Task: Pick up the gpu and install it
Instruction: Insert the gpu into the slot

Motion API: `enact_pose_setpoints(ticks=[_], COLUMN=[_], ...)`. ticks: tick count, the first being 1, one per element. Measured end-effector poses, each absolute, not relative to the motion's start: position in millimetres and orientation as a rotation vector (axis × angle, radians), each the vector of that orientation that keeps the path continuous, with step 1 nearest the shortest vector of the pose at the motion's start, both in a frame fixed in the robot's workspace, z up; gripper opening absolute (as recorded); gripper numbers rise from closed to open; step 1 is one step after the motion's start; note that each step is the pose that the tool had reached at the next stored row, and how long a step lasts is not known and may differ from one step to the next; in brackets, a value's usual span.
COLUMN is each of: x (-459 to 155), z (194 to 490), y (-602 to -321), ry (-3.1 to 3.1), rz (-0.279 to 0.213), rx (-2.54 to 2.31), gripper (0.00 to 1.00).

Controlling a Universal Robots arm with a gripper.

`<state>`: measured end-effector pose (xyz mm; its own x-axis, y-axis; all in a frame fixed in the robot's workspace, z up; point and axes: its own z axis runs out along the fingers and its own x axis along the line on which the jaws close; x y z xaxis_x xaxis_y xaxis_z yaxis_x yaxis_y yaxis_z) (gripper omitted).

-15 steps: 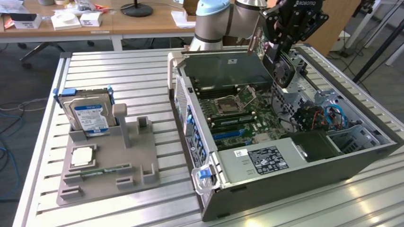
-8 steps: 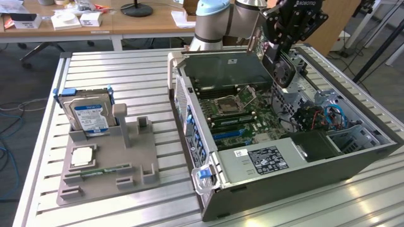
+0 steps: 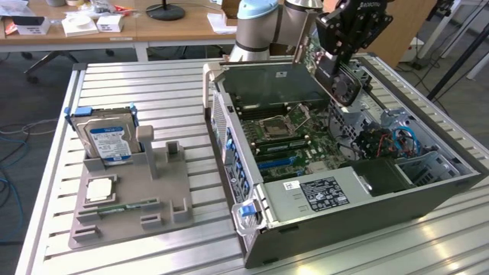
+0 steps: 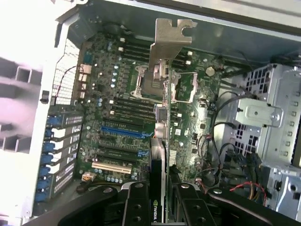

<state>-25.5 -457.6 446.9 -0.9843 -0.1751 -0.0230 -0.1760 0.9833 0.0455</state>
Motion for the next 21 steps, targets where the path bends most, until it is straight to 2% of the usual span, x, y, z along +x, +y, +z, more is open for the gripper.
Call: enact_pose_setpoints(ticks=[21], x=[-25.5], z=[441.7], y=[-457.6], ry=[3.009], rz=[0.078], rx=[-0.865], gripper=[0.26])
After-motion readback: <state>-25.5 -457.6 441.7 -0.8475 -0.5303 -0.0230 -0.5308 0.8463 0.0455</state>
